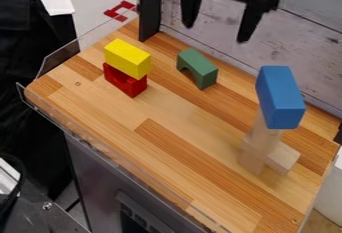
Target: Put the blue block on the green arch
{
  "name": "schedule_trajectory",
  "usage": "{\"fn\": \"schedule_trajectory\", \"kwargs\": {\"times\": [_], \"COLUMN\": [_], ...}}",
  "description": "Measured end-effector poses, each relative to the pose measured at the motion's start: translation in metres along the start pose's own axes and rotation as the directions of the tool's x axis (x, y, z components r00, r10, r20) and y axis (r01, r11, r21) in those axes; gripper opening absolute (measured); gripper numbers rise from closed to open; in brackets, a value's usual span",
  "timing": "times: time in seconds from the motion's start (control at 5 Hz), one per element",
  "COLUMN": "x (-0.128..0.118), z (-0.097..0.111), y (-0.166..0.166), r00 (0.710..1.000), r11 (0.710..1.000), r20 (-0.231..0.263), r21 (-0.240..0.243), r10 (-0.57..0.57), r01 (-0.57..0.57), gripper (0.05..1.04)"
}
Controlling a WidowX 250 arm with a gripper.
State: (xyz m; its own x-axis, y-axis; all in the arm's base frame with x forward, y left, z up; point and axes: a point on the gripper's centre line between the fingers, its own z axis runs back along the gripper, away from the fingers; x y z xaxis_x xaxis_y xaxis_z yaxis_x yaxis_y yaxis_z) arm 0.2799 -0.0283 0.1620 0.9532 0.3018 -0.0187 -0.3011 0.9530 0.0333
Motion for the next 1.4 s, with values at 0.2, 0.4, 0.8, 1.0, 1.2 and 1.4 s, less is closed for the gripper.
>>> {"fn": "schedule_trajectory", "kwargs": {"times": [0.2,0.4,0.8,1.0,1.2,1.4], "x": [-0.011,-0.027,-0.038,-0.033,-0.029,-0.028], "z": [0.023,0.043,0.031,0.018,0.011,0.011], "y": [-0.003,-0.017,-0.052,-0.064,-0.070,-0.072], "r00": [0.997,0.990,0.994,0.995,0.992,0.986], "r11": [1.000,0.998,0.995,0.994,0.991,0.985], "r20": [0.068,0.127,0.073,0.021,0.011,0.012], "r21": [-0.012,-0.046,-0.048,-0.045,-0.049,-0.062], "r10": [0.022,0.055,0.086,0.101,0.125,0.165], "r01": [-0.021,-0.050,-0.083,-0.100,-0.124,-0.164], "gripper": [0.999,1.000,1.000,0.999,0.999,0.999]}}
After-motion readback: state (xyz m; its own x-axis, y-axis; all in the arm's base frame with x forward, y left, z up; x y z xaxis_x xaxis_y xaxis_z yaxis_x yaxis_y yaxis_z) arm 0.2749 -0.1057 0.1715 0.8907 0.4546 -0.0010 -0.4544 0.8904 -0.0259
